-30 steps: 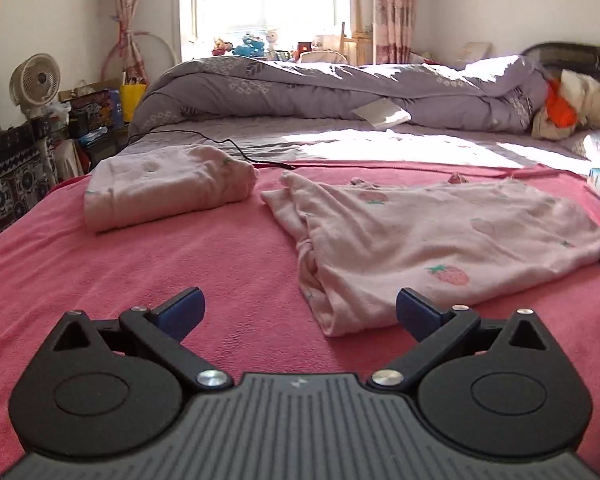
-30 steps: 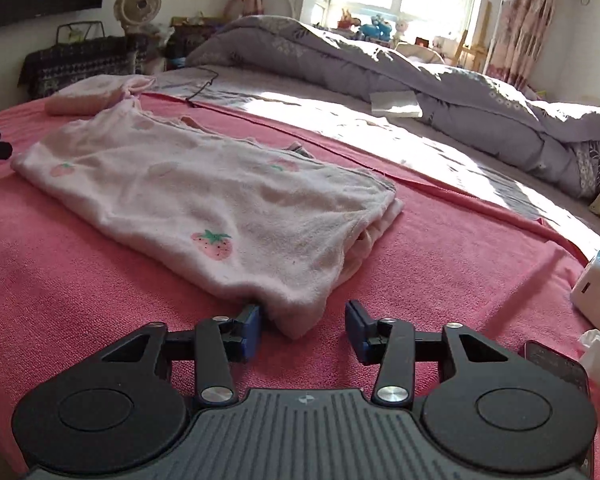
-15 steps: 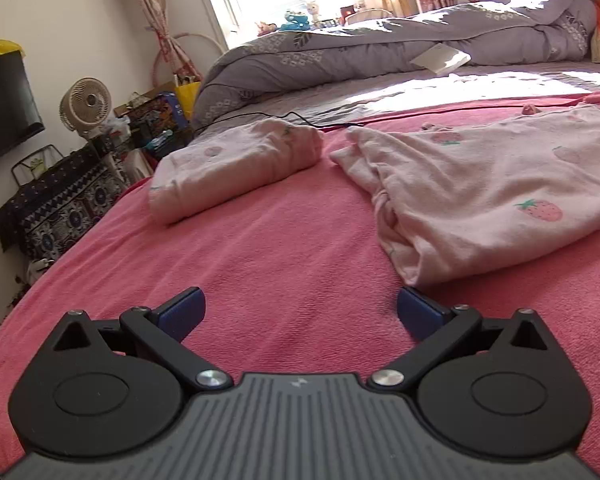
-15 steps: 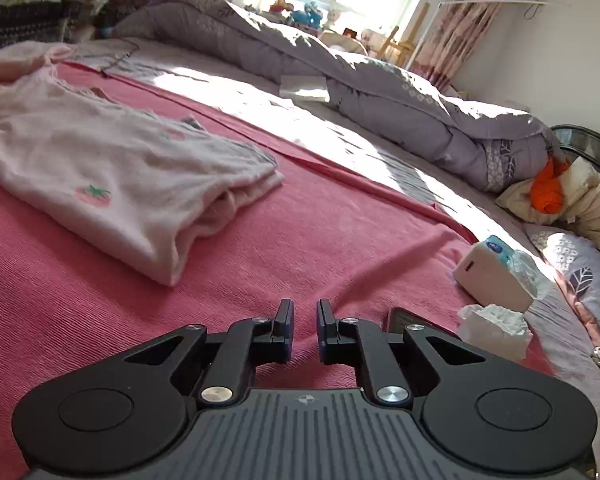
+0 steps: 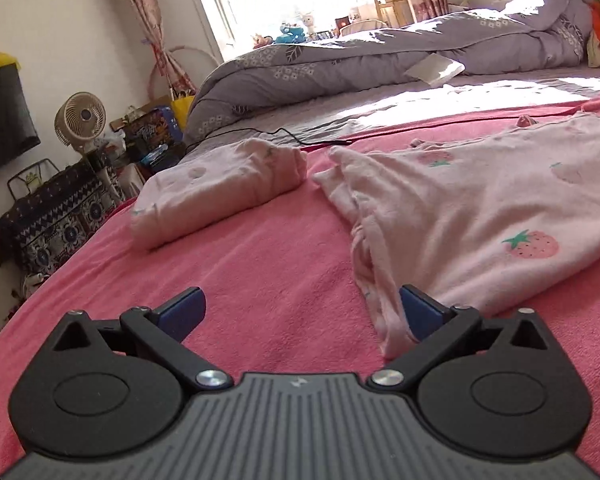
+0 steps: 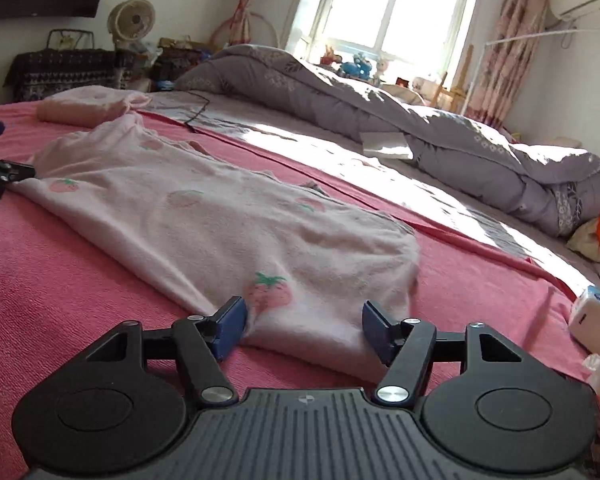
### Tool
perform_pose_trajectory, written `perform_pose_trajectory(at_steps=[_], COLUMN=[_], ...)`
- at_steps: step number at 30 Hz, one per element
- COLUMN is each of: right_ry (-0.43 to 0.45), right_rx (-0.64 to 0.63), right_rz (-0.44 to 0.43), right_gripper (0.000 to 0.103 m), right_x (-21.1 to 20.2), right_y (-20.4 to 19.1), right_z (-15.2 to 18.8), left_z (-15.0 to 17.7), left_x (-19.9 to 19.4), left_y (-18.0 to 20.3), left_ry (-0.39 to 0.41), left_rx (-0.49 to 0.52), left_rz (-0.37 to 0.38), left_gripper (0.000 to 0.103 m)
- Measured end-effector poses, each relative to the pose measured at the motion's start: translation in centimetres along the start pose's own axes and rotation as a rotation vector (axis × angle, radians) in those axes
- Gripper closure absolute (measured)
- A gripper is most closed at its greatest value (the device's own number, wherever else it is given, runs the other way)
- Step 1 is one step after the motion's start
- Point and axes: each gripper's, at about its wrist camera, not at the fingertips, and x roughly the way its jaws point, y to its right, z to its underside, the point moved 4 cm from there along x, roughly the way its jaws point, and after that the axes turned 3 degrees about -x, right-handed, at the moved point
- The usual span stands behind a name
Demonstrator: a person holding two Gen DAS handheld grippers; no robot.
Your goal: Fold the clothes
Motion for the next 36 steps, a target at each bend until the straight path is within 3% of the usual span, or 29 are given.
perform_pose_trajectory(at_steps=[1, 2, 5, 7, 10, 13, 15, 18, 21, 22, 23, 26, 28, 30, 33, 34, 36], right_ry=[-0.022, -0.045, -0.058, 0.013, 0.117, 0.092, 0.021, -0.043, -0.070, -0.072, -0.055, -0.001, -0.014, -0.018, -0.006, -0.005, -0.010], right_rx=[0.031, 0.069, 0.128, 0.164, 0.195, 0.124, 0.069, 0.078, -0.009, -0.001, 0.092, 0.567, 0.842, 0.964, 1.032, 1.061, 1.109], right_rz=[0.037, 0.068, 0.155, 0.157, 0.089, 0.073, 0.170, 0.326, 0.586, 0.596, 0.485, -0.013, -0.219, -0.250, -0.240, -0.265, -0.309], right_gripper=[0.022, 0.017, 0.018, 0.017, 0.008, 0.007, 0.007, 0.004, 0.003, 0.003, 0.004, 0.004, 0.004, 0.005, 0.010, 0.020, 0.024], right_x=[-0.1, -0.4, -1.6, -2.8, -2.9, -0.9, 0.4, 0.3, -1.0, -1.7, -2.5, -4.1, -3.3, -2.2, -1.0, -0.7, -0.7], right_y=[1.6, 2.9, 5.0, 5.2, 4.0, 2.1, 2.0, 3.4, 4.1, 4.3, 4.6, 6.3, 7.3, 7.9, 8.2, 8.1, 7.9], right_z=[0.6, 1.1, 1.7, 1.1, -0.6, -1.2, 0.0, 1.5, 2.1, 2.3, 2.6, 3.4, 4.0, 4.1, 3.5, 3.2, 2.8], left_z=[0.2, 0.4, -1.0, -2.5, -4.0, -4.4, -2.9, -1.7, -1.2, -1.1, -1.1, -1.1, -1.1, -1.0, -1.0, -0.9, -0.8], left_x=[0.0, -0.1, -1.1, -2.2, -2.6, -1.4, 0.4, 0.7, 1.3, 1.4, 1.4, 1.4, 1.4, 1.4, 1.5, 1.6, 1.7], left_y=[-0.8, -1.4, -1.8, -0.9, 2.0, 5.3, 6.1, 4.0, 2.7, 2.5, 2.4, 2.3, 2.3, 2.2, 1.9, 1.7, 1.3], left_ry=[-0.008, -0.021, -0.047, 0.020, 0.076, 0.071, 0.025, 0.002, -0.028, -0.036, -0.039, -0.040, -0.041, -0.043, -0.051, -0.054, -0.062], left_rx=[-0.027, -0.059, -0.155, -0.170, -0.125, -0.025, 0.065, -0.006, -0.066, -0.084, -0.092, -0.099, -0.102, -0.112, -0.140, -0.151, -0.180], left_rz=[0.027, 0.050, 0.051, 0.046, 0.103, 0.111, 0.020, 0.024, 0.017, 0.027, 0.032, 0.034, 0.036, 0.042, 0.059, 0.067, 0.085], left_gripper=[0.000, 0.000, 0.000, 0.000, 0.000, 0.000, 0.000, 0.000, 0.000, 0.000, 0.000, 0.000, 0.000, 0.000, 0.000, 0.000, 0.000])
